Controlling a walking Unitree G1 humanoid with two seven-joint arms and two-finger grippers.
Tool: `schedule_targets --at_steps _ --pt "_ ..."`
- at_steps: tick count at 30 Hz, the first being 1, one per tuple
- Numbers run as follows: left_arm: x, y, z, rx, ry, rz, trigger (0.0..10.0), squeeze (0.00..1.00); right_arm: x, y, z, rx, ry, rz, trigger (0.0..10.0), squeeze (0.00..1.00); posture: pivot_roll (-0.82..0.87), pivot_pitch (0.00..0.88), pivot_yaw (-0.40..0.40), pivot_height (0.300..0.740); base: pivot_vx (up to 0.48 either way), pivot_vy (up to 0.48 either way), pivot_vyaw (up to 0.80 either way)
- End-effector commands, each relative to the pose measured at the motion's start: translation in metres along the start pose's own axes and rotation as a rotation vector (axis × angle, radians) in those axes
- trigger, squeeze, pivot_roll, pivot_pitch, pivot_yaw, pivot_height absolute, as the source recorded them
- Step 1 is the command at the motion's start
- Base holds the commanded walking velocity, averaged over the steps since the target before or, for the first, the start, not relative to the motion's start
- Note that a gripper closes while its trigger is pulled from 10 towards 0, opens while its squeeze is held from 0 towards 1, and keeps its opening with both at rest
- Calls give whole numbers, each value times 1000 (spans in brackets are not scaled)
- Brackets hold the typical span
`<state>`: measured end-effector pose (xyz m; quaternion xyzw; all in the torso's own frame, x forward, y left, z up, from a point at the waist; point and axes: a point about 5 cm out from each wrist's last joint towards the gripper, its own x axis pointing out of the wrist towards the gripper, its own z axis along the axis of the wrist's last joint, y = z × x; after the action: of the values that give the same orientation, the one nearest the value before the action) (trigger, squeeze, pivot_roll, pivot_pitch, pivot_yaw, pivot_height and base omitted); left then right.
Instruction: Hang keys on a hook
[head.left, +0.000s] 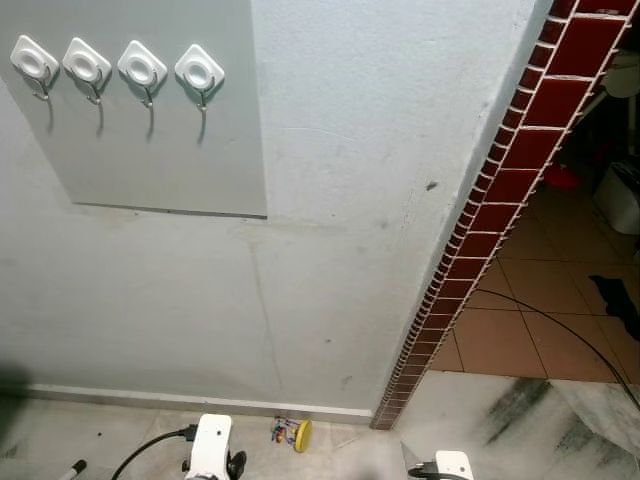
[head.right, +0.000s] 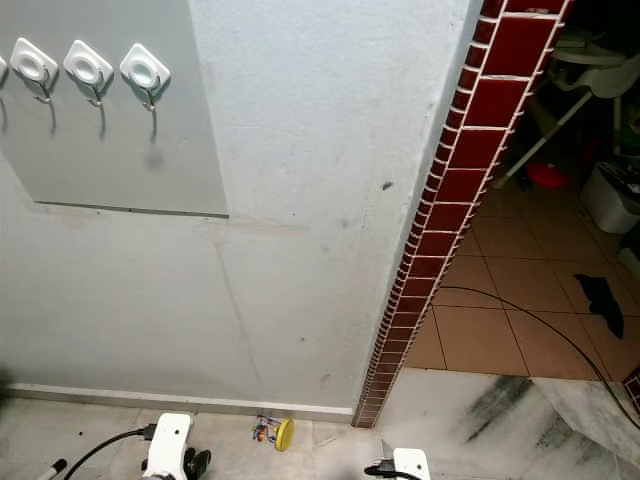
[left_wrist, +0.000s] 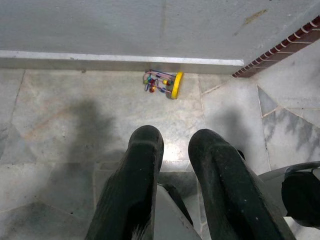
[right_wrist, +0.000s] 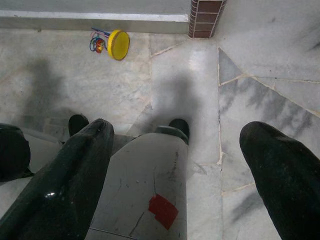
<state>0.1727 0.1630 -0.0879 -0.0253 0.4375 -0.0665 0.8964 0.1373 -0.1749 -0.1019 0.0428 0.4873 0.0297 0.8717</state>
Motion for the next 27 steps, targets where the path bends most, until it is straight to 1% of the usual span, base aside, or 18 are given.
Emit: schedule_targets --at_steps 1,7,8,9,10,11,15,18,27 --pt "-6 24 -9 53 100 59 10000 0 -7 -29 -10 -61 79 -107 10000 0 -69 0 -23 740 0 0 0" --pt "-6 24 -9 53 100 59 10000 0 -7 -29 -10 -61 79 -107 10000 0 -69 0 -23 740 0 0 0" --pt "-6 24 -10 53 97 60 10000 0 -7 -29 -7 -60 72 -105 10000 0 -88 0 -23 740 0 0 0" --pt "-4 24 -3 74 73 95 10000 0 -1 -15 3 -56 33 -78 10000 0 -99 0 29 740 0 0 0" --pt "-4 24 -3 74 73 95 10000 0 -1 -15 3 -56 33 -78 10000 0 -99 0 29 740 0 0 0" --pt "-4 25 0 98 65 116 10000 0 1 -9 7 -55 16 -67 10000 0 -100 0 29 740 0 0 0" --pt "-4 25 -1 98 63 113 10000 0 0 -10 6 -46 9 -74 10000 0 -95 0 28 740 0 0 0" --pt "-4 25 -1 89 56 102 10000 0 0 -11 3 -51 20 -79 10000 0 -91 0 23 740 0 0 0" --pt "-4 24 -2 71 63 74 10000 0 -1 -13 4 -65 17 -76 10000 0 -89 0 13 740 0 0 0"
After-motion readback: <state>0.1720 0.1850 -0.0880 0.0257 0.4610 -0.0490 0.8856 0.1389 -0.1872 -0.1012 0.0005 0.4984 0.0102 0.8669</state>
